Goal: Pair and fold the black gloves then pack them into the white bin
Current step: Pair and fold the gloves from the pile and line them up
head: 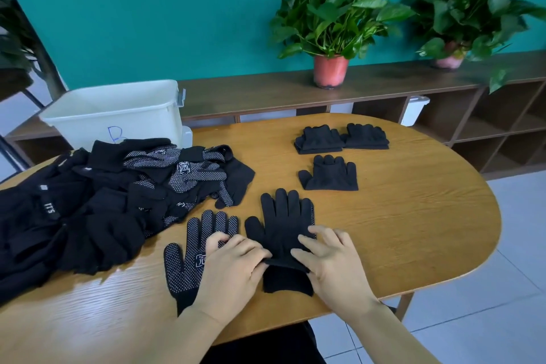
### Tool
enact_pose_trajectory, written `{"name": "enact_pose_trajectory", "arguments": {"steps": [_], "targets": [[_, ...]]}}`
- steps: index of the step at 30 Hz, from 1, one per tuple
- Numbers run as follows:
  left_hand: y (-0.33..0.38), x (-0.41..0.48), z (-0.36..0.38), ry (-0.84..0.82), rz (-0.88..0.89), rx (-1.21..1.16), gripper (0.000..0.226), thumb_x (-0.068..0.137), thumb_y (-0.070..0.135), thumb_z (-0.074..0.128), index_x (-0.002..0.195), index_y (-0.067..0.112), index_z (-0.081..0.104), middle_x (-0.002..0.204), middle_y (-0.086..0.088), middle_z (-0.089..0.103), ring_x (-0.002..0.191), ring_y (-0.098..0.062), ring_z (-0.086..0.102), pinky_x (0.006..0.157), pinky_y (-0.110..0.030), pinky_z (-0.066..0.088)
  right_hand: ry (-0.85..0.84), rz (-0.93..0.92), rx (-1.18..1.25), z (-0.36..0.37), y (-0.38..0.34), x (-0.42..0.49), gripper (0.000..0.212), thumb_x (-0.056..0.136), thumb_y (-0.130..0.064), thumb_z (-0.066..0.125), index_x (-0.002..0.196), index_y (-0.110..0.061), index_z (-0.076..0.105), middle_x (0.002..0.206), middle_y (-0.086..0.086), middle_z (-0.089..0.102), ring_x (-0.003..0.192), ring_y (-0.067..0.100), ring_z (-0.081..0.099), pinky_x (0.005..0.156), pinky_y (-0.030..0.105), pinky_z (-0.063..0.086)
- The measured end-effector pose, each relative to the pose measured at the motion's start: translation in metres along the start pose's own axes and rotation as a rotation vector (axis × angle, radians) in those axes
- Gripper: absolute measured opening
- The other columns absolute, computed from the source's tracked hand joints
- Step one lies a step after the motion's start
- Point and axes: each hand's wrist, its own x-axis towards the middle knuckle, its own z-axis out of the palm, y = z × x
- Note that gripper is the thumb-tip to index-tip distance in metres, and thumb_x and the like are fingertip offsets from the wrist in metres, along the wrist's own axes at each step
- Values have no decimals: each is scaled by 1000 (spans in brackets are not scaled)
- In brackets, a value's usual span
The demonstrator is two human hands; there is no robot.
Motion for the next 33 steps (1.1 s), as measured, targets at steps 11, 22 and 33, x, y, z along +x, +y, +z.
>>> {"name": "enact_pose_trajectory", "arguments": {"steps": [11, 22, 33], "targets": [[-2, 3, -6, -117, 0, -22, 19, 69, 25, 67, 84, 35, 73, 88, 22, 68, 81, -2, 65, 99, -36, 27, 61, -49, 21, -9, -7, -8, 34, 59, -8, 64, 88, -23, 75, 98, -5, 72, 105, 25, 61, 85, 34, 36], [-4, -5, -6, -82, 93, 66, 26, 87, 24, 50, 87, 30, 75, 92, 18, 68, 83, -8, 66, 103, -41, 31, 106, -77, -62, -3, -7, -12, 38, 78, -5, 40, 85, -20, 75, 97, 1, 72, 106, 26, 57, 87, 35, 36], [1, 30, -8, -131, -71, -29, 37, 92, 11, 49, 122, 19, 69, 128, 3, 66, 122, -17, 57, 110, -40, 29, 114, 183, -8, -6, -14, 23, 40, 80, -8, 42, 100, -10, 76, 105, 5, 74, 111, 29, 63, 91, 37, 42]]}}
